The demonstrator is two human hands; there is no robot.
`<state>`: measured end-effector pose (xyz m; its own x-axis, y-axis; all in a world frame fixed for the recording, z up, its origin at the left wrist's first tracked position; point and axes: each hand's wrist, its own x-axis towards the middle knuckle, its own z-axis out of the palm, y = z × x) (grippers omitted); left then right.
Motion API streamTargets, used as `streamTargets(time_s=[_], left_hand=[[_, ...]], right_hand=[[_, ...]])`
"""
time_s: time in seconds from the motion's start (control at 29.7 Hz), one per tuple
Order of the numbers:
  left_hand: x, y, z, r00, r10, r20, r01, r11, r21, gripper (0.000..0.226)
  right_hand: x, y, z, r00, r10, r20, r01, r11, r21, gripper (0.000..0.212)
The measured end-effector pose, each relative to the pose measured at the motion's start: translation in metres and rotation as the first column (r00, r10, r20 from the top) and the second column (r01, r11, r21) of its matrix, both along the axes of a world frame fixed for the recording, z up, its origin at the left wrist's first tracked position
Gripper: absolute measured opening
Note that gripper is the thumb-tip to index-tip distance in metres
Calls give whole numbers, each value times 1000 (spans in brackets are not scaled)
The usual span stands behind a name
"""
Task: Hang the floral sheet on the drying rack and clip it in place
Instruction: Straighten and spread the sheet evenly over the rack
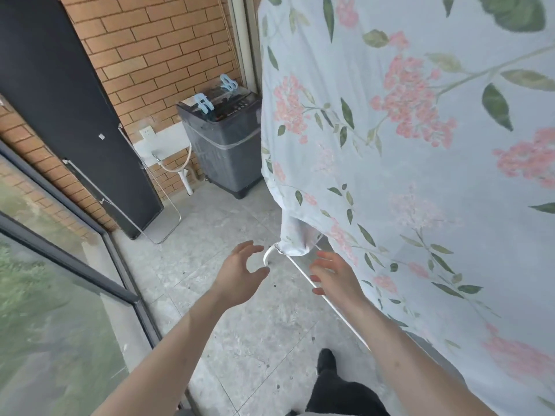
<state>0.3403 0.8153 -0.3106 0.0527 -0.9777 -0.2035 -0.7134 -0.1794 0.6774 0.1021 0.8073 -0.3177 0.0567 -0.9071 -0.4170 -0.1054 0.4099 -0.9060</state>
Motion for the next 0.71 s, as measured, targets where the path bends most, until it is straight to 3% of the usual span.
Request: streamTargets(time_s=[0.47, 0.71], left_hand=[[87, -175, 24, 999, 44, 12, -43, 998, -39, 54], [119, -277, 43, 998, 15, 54, -10, 994, -108, 54]], right_hand=[[93, -200, 9, 993, -7, 114, 10, 1000, -26, 37], [132, -310, 17, 996, 46, 72, -41, 997, -70, 33]])
